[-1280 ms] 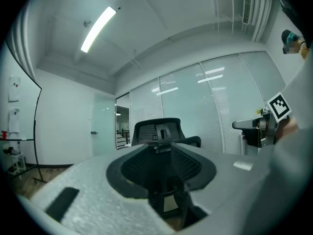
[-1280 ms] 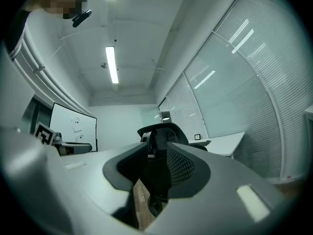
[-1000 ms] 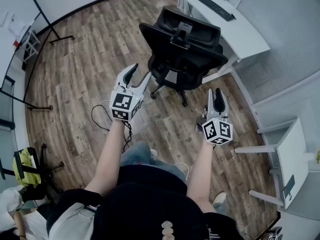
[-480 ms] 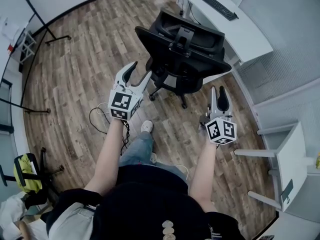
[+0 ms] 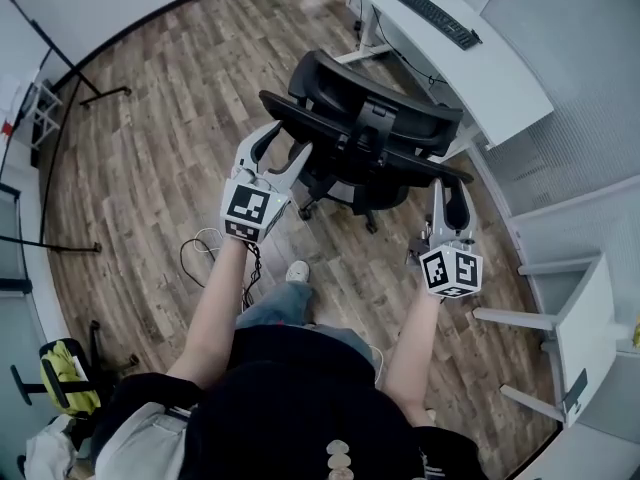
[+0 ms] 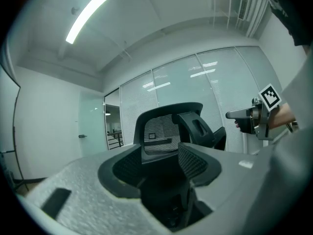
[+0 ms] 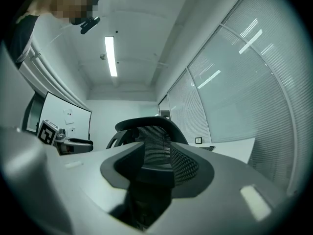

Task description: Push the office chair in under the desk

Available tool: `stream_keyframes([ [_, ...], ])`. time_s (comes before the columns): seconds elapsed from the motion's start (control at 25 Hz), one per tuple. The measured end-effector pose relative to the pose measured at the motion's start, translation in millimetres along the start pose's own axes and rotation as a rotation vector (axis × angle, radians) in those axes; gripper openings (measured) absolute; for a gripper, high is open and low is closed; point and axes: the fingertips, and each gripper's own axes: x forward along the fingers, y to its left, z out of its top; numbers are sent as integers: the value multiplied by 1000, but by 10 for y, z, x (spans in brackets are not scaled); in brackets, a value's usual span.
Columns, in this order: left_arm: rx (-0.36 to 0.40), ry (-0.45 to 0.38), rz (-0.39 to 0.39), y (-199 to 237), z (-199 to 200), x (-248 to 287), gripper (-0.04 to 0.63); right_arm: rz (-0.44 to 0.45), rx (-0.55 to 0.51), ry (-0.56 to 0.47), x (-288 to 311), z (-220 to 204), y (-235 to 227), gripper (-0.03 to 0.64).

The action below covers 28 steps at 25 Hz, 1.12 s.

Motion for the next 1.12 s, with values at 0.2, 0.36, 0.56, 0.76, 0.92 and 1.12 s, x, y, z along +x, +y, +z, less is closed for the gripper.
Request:
stream_keyframes([
  [0.2,90,25,-52,140,-4,326,224,-31,-23,4,243,12,-94,153],
  [0.36,111,41,-79,213,-23,502,224,-35,-45,23,368,8,-187,153],
  [0.56,182,100,-130,175,-76,642,233,37,-103,89,539,22,-223,155],
  [0.76,378,219,-270,55,-194,651,238,255,-283,240,679,-7,13,163],
  [0.92,580,323,-409,-47,-281,673,236,461,-461,425,745,-186,238,183],
  [1.12,814,419,-525,-145,-455,756,215,639,-705,645,759,-552,361,199],
])
